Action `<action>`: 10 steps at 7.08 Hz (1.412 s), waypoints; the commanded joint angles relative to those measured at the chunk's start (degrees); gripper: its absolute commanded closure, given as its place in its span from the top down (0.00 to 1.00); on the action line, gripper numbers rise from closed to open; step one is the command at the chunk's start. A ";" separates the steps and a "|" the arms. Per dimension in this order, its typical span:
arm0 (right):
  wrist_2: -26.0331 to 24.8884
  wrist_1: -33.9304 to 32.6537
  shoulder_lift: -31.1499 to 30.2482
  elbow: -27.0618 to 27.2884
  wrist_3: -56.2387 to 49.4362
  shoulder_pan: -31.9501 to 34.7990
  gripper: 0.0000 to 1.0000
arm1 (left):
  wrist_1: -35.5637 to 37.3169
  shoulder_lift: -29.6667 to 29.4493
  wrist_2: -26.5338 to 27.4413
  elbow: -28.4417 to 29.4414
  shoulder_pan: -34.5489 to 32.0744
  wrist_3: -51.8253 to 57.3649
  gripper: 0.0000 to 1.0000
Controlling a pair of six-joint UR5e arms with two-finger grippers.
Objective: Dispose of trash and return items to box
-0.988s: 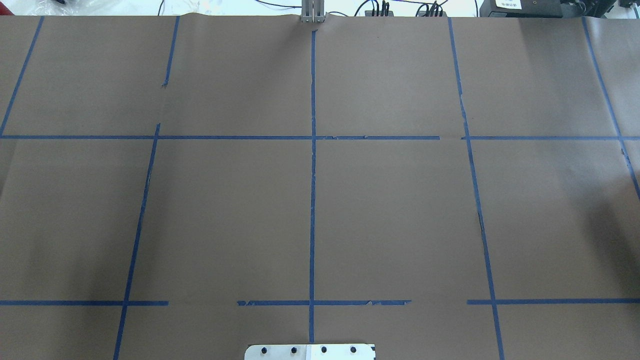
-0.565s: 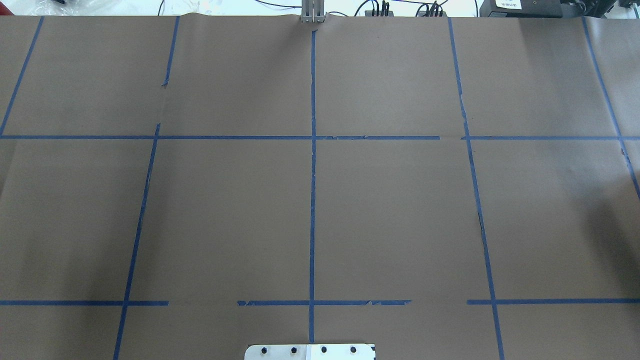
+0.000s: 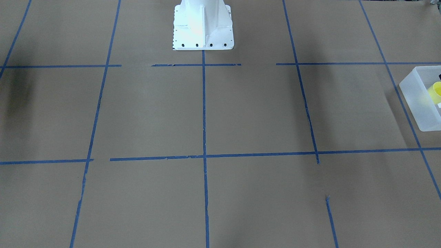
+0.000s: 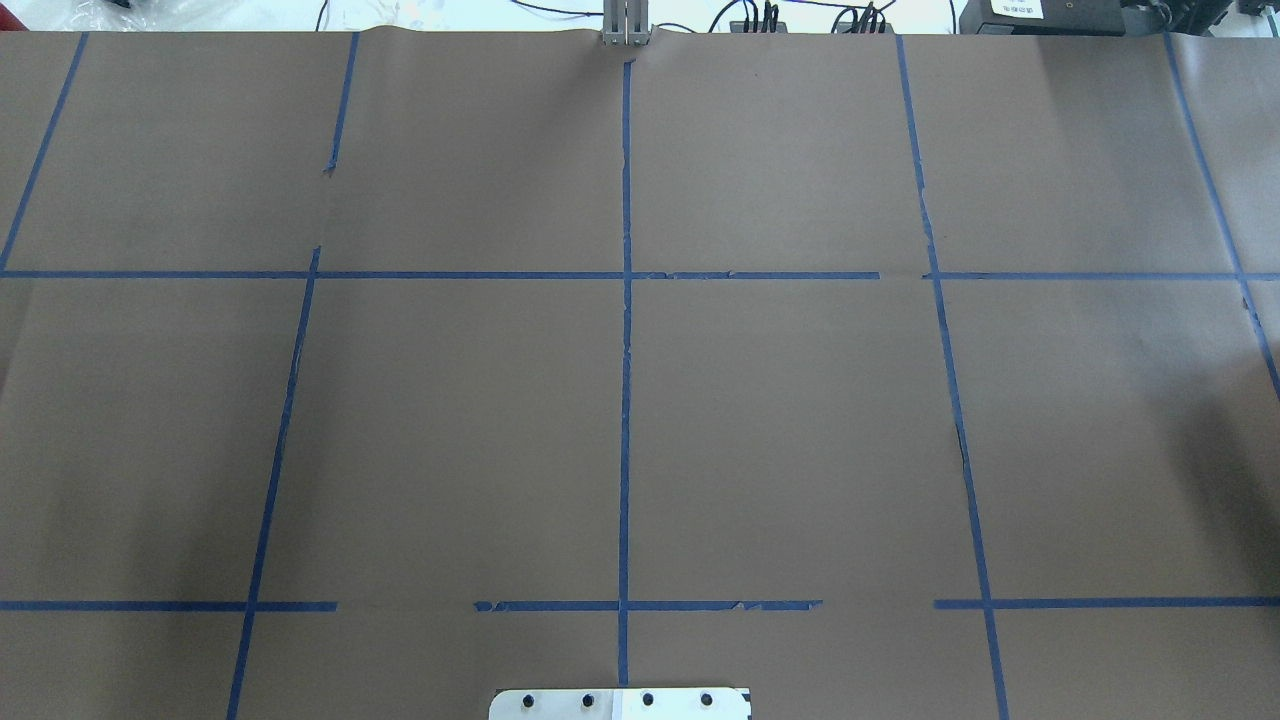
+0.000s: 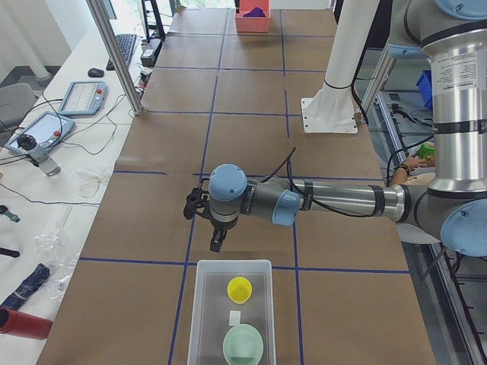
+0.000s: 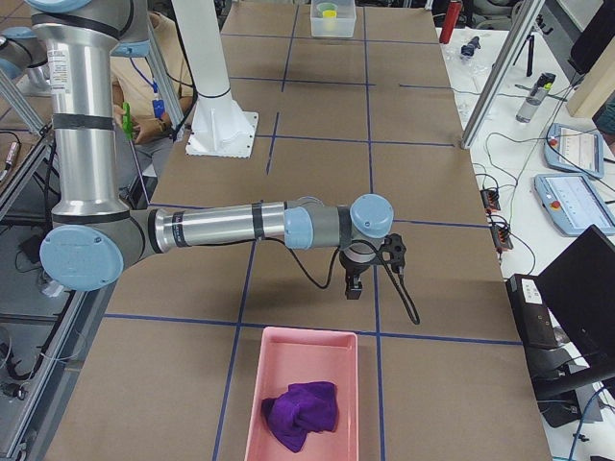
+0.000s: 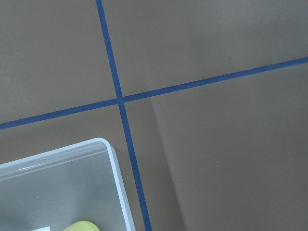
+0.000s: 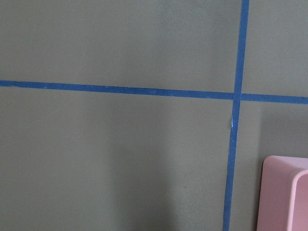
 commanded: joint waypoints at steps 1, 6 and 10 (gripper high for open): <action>0.06 0.00 0.43 0.38 0.56 0.06 1.00 | 1.48 -1.24 5.71 -1.26 -0.31 0.00 1.00; 0.15 0.00 0.26 1.00 0.65 -0.02 1.00 | 21.18 -7.30 5.83 -3.55 -0.66 0.00 1.00; 0.15 0.00 0.26 1.00 0.56 -0.02 1.00 | 18.19 -7.13 6.52 -6.01 -0.58 1.31 1.00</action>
